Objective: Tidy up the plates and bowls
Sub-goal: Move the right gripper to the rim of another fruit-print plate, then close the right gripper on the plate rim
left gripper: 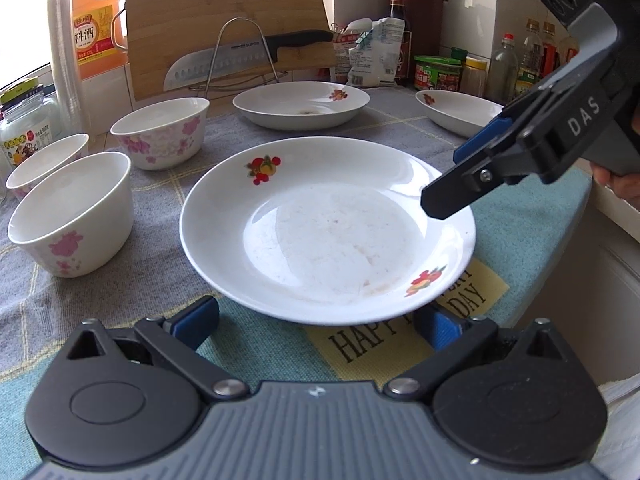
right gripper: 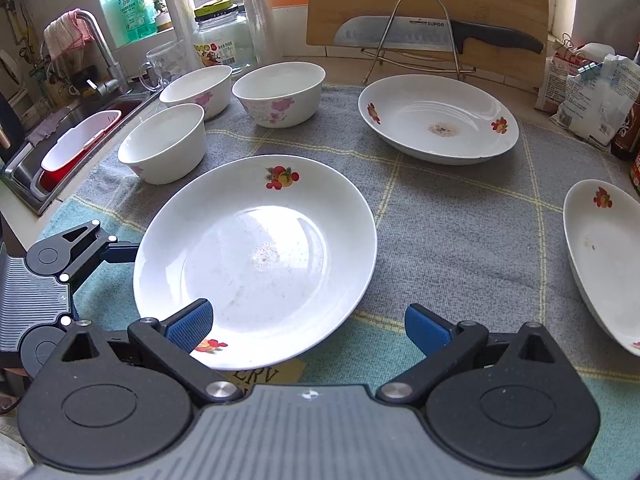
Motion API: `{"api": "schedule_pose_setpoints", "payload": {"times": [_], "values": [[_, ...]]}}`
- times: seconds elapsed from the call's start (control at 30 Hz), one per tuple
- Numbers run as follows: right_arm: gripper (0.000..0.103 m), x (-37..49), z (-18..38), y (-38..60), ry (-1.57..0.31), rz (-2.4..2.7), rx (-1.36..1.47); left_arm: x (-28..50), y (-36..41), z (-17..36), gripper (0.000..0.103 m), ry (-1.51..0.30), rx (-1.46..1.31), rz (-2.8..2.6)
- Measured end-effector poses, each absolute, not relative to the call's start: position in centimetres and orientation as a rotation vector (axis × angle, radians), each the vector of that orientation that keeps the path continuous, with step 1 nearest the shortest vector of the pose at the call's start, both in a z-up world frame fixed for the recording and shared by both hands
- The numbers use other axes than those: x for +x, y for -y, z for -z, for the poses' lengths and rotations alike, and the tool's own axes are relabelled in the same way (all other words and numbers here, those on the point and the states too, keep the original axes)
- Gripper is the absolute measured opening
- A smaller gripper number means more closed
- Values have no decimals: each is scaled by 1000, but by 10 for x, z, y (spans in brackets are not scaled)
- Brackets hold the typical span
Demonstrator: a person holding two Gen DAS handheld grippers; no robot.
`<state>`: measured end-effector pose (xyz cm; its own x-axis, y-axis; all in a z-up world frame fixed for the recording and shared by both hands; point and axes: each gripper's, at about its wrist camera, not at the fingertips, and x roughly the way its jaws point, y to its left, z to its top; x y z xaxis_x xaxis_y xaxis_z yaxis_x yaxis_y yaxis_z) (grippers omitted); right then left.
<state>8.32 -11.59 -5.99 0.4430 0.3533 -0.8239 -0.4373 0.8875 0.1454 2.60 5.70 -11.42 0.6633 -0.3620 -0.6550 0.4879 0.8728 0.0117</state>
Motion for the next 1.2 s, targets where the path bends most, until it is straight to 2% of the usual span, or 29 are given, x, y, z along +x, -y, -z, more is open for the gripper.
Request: {"api": "schedule_pose_setpoints", "payload": {"times": [0.5, 1.2], "values": [[103, 139, 83, 107, -1105, -660, -86, 27, -60, 115, 103, -682, 199, 506], [103, 179, 82, 89, -1165, -767, -135, 34, -65, 113, 103, -678, 232, 580]]}}
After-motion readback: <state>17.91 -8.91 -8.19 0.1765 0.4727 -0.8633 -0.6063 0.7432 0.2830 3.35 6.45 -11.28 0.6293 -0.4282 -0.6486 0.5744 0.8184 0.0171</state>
